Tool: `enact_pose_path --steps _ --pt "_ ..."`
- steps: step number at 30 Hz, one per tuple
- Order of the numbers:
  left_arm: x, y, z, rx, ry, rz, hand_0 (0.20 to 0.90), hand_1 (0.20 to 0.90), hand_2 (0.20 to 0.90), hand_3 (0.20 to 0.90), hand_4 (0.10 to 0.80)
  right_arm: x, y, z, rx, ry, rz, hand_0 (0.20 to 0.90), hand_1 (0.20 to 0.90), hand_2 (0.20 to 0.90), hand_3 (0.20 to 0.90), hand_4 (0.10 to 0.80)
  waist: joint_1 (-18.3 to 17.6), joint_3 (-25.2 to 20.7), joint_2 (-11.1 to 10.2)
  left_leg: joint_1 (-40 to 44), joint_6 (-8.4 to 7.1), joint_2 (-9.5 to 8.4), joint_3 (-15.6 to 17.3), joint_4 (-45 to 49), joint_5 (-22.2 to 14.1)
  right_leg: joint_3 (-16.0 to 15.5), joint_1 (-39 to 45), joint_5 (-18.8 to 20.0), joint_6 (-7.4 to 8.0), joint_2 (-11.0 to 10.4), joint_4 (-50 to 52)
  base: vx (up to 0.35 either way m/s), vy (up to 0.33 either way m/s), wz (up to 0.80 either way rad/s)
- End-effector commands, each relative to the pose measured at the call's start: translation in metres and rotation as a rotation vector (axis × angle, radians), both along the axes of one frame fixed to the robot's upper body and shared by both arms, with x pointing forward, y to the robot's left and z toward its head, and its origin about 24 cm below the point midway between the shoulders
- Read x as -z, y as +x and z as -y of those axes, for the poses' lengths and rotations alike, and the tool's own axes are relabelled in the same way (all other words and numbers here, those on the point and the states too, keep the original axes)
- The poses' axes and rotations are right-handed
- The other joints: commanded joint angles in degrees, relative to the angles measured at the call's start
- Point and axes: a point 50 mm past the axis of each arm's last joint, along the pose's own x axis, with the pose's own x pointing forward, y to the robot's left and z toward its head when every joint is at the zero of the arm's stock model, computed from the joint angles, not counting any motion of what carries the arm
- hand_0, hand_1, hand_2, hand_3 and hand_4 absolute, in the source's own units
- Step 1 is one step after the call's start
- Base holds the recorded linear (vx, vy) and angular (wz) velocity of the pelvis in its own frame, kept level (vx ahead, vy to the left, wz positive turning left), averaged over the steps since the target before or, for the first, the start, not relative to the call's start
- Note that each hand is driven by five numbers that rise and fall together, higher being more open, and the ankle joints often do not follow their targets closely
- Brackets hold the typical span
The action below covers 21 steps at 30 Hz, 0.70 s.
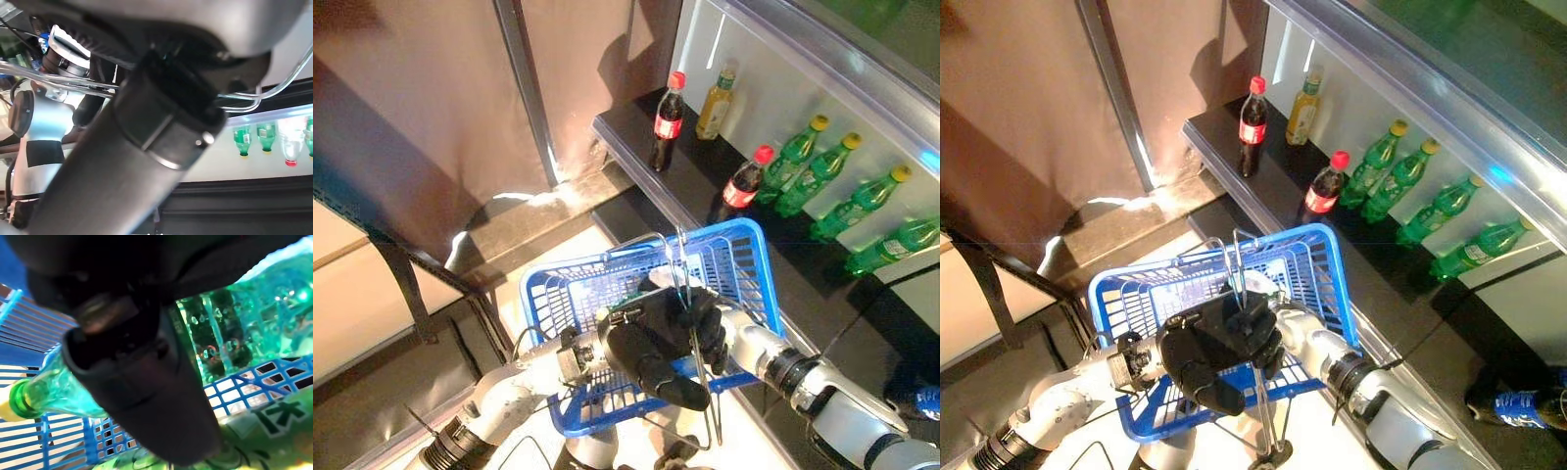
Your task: Pick up the drink and place into the basket.
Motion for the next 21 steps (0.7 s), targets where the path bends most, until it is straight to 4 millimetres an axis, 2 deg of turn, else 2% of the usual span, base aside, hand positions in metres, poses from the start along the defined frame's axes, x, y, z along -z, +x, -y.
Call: enact_pose_path --steps 1,16,21 --pt "-0.0914 -0.0416 0.0372 0.364 -0.620 0.353 0.300 0.300 0.300 0.200 0.100 -0.0145 0.0075 -0.0346 -0.057 0.078 0.021 0.900 0.900 0.900 0.900 0.800 1.00 -16.90 -1.93 -2.04 1.56 -3.39 1.46 -2.13 1.00 2.99 4.69 -5.98 2.13 0.07 2.62 0.000 0.000 0.00" --pt "-0.0943 -0.0424 0.0399 0.351 -0.625 0.363 0.300 0.300 0.300 0.200 0.100 -0.0057 0.0058 -0.0372 -0.020 0.076 -0.035 0.900 0.900 0.900 0.900 0.800 0.53 -17.25 -1.88 -2.41 1.73 -3.53 1.28 -2.13 1.32 3.10 4.34 -5.78 2.10 0.00 2.54 0.000 0.000 0.00" --pt "-0.0956 -0.0360 0.0367 0.267 -0.619 0.370 0.300 0.300 0.300 0.200 0.100 -0.0067 0.0061 -0.0354 0.012 0.115 -0.043 0.900 0.900 0.900 0.900 0.800 0.24 -17.29 -1.78 -2.30 1.71 -3.48 1.50 -2.13 1.34 3.28 4.35 -5.67 2.11 0.06 2.44 0.000 0.000 0.00"
